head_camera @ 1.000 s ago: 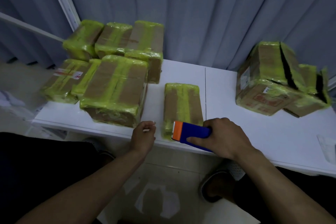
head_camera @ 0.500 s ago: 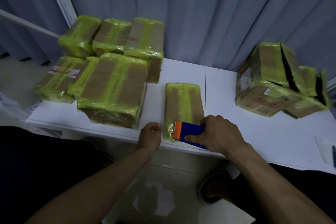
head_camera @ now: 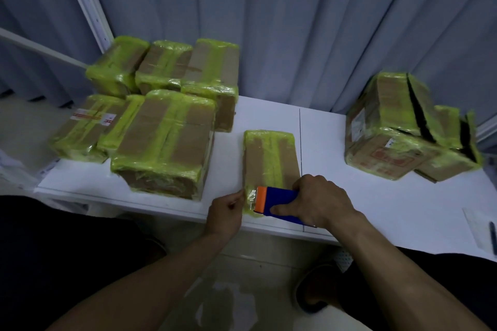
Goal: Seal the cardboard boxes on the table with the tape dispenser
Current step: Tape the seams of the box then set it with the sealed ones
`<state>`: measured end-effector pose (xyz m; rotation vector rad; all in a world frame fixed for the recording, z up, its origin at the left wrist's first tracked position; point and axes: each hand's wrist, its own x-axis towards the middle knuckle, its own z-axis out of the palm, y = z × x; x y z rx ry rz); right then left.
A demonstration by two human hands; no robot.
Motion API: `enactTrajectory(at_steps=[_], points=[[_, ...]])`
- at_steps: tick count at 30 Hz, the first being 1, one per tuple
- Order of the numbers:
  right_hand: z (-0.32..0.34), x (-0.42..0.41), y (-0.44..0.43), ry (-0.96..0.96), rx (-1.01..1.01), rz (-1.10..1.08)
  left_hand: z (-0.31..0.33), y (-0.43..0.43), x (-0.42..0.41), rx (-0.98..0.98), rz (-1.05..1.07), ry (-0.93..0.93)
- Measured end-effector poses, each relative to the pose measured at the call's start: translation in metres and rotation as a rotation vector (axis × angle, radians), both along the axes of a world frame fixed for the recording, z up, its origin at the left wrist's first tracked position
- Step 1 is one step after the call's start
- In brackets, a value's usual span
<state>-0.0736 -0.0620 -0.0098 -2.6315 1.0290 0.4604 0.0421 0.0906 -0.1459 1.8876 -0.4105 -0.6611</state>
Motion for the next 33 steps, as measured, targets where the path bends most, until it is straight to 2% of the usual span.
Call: enactTrajectory(at_steps=[7, 14, 19, 23, 27, 29, 33], points=[[-0.003, -0.002, -0.008, 0.006, 0.047, -0.018, -0.004, 0.007, 0.005, -0.034, -0.231, -0.045], [-0.007, -0.006, -0.014, -0.029, 0.102, -0.035, 0.000, 0.015, 0.029, -0.214, -0.349, -0.284], [-0.008, -0.009, -0.016, -0.039, 0.118, -0.037, 0.003, 0.009, 0.041, -0.140, -0.486, -0.485], [-0.011, -0.011, -0.016, -0.048, 0.104, -0.012, -0.001, 0.004, 0.050, -0.114, -0.534, -0.510], [-0.012, -0.013, -0.017, -0.058, 0.080, 0.005, -0.008, 0.003, 0.050, -0.088, -0.545, -0.845], [-0.009, -0.015, -0.016, -0.071, 0.103, 0.004, -0.010, 0.004, 0.050, -0.082, -0.582, -0.939], [0.007, -0.026, -0.018, -0.103, 0.119, -0.004, -0.012, 0.007, 0.056, -0.097, -0.602, -0.940]])
